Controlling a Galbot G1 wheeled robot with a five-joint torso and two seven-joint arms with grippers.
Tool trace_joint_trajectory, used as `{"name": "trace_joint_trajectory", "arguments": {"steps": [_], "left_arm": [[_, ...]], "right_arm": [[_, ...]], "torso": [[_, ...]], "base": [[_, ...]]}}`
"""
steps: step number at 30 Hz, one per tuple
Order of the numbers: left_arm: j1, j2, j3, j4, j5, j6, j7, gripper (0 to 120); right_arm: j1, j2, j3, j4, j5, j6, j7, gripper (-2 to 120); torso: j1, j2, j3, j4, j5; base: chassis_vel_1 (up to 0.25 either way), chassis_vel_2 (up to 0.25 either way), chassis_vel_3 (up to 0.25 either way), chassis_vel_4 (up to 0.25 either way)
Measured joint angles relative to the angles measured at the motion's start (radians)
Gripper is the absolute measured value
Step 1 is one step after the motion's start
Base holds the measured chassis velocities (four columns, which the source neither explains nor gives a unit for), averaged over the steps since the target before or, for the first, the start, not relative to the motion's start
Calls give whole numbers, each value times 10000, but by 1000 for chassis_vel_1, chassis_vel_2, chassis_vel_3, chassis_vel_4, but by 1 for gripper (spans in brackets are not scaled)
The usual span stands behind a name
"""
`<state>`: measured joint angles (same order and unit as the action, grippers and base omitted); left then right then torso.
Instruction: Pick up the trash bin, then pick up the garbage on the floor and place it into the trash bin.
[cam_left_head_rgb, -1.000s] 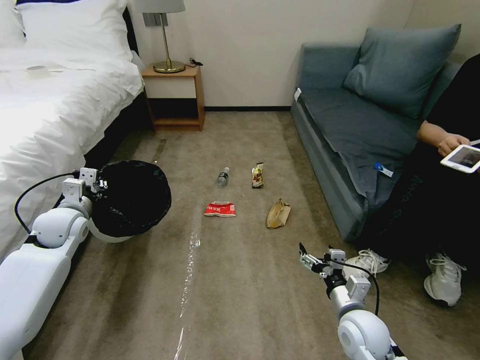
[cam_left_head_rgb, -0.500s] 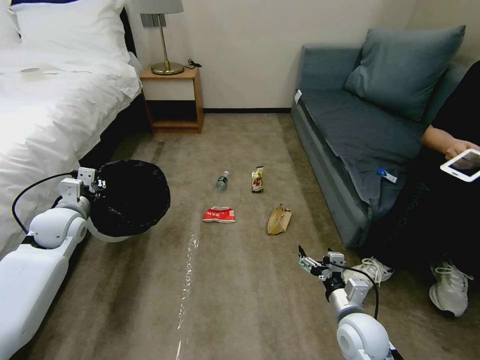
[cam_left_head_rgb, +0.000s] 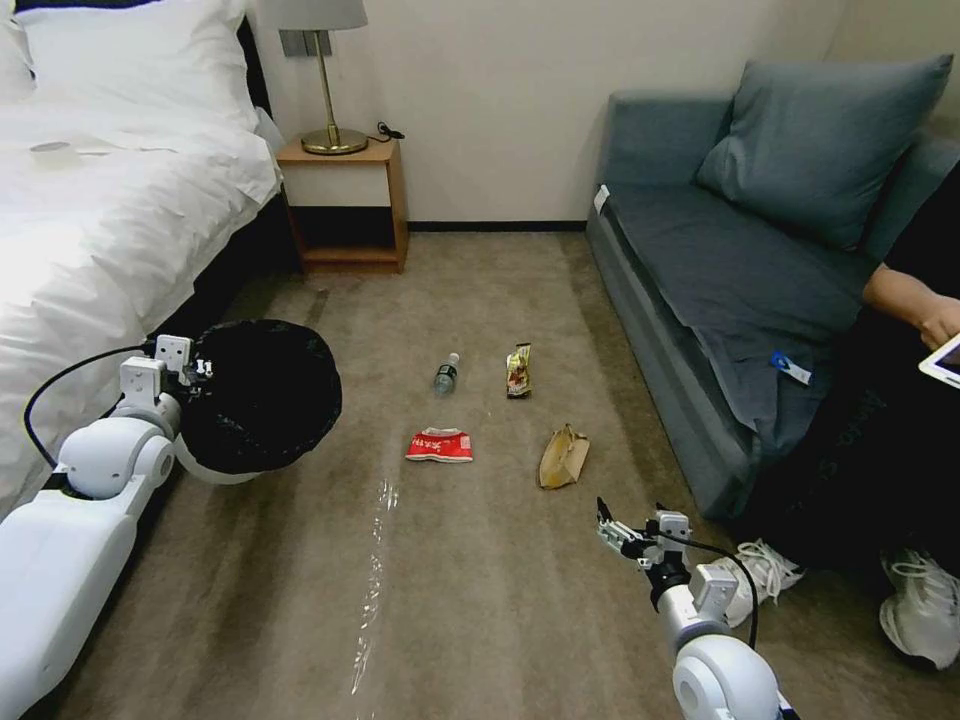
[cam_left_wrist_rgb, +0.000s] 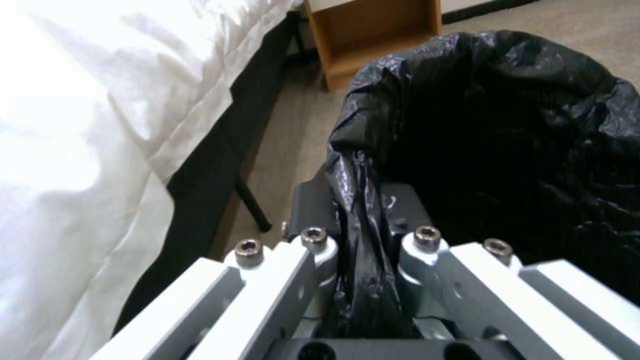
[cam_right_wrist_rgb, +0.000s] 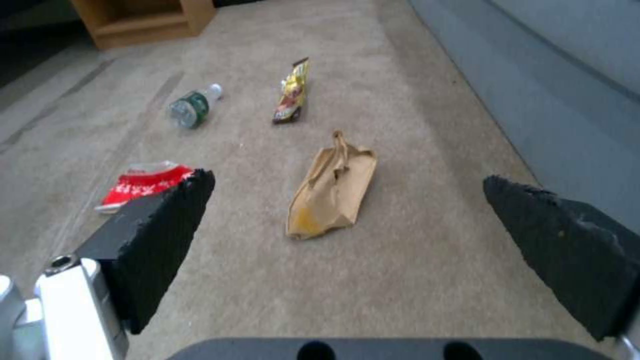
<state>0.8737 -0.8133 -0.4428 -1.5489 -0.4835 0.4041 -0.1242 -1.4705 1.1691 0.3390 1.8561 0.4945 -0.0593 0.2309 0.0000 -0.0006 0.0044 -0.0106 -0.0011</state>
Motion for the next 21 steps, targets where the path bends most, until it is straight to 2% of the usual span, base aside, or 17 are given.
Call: {"name": "trace_joint_trajectory", "arguments": {"steps": [21], "left_arm": [[-65,-25,-19,95,9,-53,23,6]], "right_arm": [[63,60,-162,-215,-81,39,-41,100]], "torso": [[0,0,0,1,1]], "base": [[-106,106,112,-113]]}}
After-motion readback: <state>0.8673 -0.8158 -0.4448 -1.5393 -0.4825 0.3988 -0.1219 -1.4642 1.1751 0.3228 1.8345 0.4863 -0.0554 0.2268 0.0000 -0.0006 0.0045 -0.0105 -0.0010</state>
